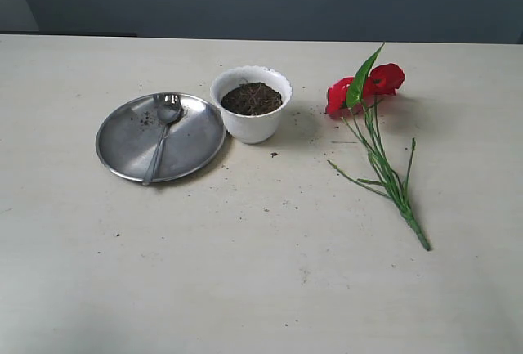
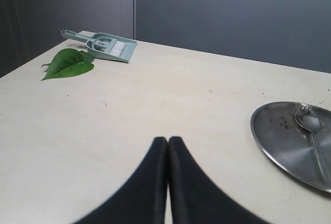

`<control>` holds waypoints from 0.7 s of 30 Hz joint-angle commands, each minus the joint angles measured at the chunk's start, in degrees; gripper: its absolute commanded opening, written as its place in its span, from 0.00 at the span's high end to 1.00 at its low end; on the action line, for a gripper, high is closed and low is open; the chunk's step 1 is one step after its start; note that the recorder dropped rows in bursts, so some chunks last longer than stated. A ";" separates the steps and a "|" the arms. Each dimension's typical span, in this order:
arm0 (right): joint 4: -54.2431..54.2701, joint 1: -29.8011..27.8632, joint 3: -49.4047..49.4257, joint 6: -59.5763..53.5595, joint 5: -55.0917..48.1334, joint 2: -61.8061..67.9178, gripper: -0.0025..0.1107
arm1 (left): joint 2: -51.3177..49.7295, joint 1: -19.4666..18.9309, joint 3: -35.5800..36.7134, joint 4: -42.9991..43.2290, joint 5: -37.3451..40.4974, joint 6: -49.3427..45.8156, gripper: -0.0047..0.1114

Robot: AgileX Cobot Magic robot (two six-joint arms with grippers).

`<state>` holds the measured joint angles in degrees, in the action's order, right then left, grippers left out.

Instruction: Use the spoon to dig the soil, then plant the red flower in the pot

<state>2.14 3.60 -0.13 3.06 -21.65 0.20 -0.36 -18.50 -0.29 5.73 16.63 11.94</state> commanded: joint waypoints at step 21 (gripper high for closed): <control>-0.10 -0.23 0.13 -0.15 0.68 -0.20 0.98 | 0.36 2.43 0.29 -1.35 0.03 -1.83 0.96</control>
<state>2.14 3.60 -0.13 3.06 -21.65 0.20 -0.36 -16.81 -0.29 5.07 16.63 10.31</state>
